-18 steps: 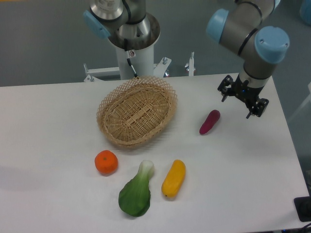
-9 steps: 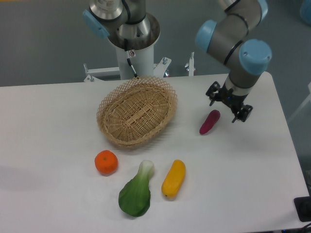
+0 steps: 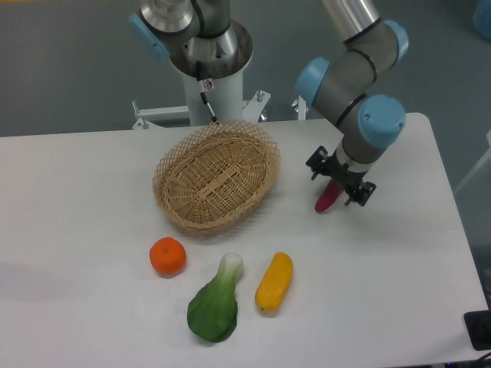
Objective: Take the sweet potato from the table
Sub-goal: 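Close the gripper around the purple sweet potato, then lift the held sweet potato up and away from the table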
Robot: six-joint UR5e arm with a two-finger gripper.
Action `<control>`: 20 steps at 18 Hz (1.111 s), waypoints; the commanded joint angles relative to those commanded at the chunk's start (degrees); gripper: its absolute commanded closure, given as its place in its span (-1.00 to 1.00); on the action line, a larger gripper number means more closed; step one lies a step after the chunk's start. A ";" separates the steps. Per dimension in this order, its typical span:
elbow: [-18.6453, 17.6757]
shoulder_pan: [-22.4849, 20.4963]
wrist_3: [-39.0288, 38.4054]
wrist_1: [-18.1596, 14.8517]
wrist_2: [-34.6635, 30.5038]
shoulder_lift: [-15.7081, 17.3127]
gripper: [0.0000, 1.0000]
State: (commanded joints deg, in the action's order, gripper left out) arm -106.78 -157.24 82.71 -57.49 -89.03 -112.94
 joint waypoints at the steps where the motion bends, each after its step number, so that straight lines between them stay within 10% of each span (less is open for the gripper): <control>1: -0.53 0.00 0.00 1.67 0.00 -0.17 -1.00; 4: -0.62 0.00 0.00 4.14 -0.09 -1.05 -0.92; 10: -1.06 0.09 -0.35 3.97 -0.61 -1.14 0.17; 20: 0.43 -0.09 -0.70 3.53 -0.88 3.95 0.81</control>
State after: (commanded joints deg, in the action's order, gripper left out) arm -106.35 -157.32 82.00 -53.96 -89.91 -108.99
